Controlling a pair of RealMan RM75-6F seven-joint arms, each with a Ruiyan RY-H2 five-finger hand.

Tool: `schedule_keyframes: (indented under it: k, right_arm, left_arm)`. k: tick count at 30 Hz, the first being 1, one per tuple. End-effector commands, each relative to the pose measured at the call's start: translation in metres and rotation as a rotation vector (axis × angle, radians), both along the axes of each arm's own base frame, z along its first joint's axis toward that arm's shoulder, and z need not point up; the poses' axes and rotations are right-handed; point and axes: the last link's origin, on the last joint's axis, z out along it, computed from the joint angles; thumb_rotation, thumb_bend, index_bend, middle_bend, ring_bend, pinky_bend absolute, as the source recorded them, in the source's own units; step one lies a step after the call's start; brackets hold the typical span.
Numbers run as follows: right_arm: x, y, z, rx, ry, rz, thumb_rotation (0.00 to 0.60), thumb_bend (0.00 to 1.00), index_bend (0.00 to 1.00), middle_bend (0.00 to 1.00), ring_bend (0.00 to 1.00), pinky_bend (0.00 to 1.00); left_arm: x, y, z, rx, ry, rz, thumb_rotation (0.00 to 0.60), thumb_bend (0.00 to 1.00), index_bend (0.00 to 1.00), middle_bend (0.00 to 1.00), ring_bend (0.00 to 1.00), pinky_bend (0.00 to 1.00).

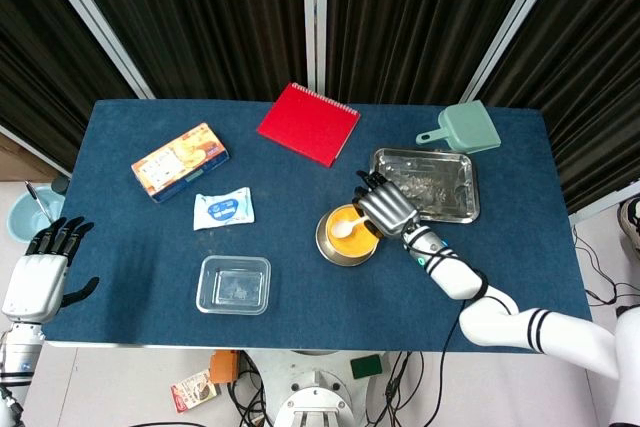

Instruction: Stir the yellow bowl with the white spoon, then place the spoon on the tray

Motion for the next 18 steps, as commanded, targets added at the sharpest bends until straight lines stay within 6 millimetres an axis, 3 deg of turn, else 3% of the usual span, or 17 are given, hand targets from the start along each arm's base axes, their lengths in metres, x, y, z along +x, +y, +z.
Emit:
schedule_keyframes:
  k: [1,5,11,18]
  right_arm:
    - [0.008,-0.001,-0.016,0.011,0.041,0.017,0.6,0.45,0.6,0.3,0.05,0.17]
    - [0.01,0.004,-0.021,0.006,0.05,0.017,0.6,0.45,0.55,0.29,0.05,0.16]
    - [0.005,0.011,-0.011,-0.026,0.075,0.023,0.6,0.43,0.47,0.28,0.05,0.16]
    - [0.003,0.011,-0.01,-0.049,0.082,0.017,0.6,0.32,0.44,0.28,0.05,0.15]
  left_arm:
    - [-0.002,0.001,-0.001,-0.002,-0.005,0.002,0.6,0.18,0.16,0.12,0.06,0.15]
    - [-0.004,0.001,-0.003,-0.006,-0.007,0.004,0.6,0.18,0.16,0.12,0.06,0.15]
    - [-0.009,0.0,-0.002,0.001,-0.014,0.009,0.6,0.18,0.16,0.12,0.06,0.15]
    - [-0.008,-0.001,-0.003,0.001,-0.02,0.002,0.6,0.18,0.16,0.12,0.06,0.15]
